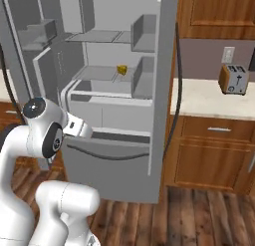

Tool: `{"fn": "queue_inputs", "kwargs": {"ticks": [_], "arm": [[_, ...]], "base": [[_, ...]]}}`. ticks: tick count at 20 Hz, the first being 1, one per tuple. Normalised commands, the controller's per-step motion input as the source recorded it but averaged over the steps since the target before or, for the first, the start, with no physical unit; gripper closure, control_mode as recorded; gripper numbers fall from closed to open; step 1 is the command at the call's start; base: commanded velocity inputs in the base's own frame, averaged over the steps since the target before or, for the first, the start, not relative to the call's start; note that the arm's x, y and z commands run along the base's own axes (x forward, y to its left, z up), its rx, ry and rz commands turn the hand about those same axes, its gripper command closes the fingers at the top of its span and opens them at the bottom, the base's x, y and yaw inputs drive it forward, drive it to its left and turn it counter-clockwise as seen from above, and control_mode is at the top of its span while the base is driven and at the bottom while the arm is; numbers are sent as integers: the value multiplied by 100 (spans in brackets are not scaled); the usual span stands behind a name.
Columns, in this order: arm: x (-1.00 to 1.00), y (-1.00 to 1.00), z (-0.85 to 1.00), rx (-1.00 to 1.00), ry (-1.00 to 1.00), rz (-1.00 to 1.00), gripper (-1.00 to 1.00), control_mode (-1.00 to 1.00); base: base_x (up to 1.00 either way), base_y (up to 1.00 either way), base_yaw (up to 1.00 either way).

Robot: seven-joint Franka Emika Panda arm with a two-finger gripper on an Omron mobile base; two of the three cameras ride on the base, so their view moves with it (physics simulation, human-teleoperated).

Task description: Take the cheese, chicken drumstick, and carrot from the fridge and place them on the plate on the dining counter to create an appetizer plate.

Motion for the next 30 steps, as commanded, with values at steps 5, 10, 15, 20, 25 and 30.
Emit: {"fn": "queue_inputs", "kwargs": {"ticks": [5,10,15,20,25,30], "arm": [[0,0,0,0,0,0,-100,100],[0,0,0,0,0,0,-100,100],[0,0,0,0,0,0,-100,100],[0,0,0,0,0,0,-100,100],[55,2,-32,0,14,7,-100,-100],[69,0,-2,0,0,6,-100,-100]], "base": [[100,14,0],[100,8,0],[100,3,0],[96,7,0],[15,2,1],[0,0,0]]}}
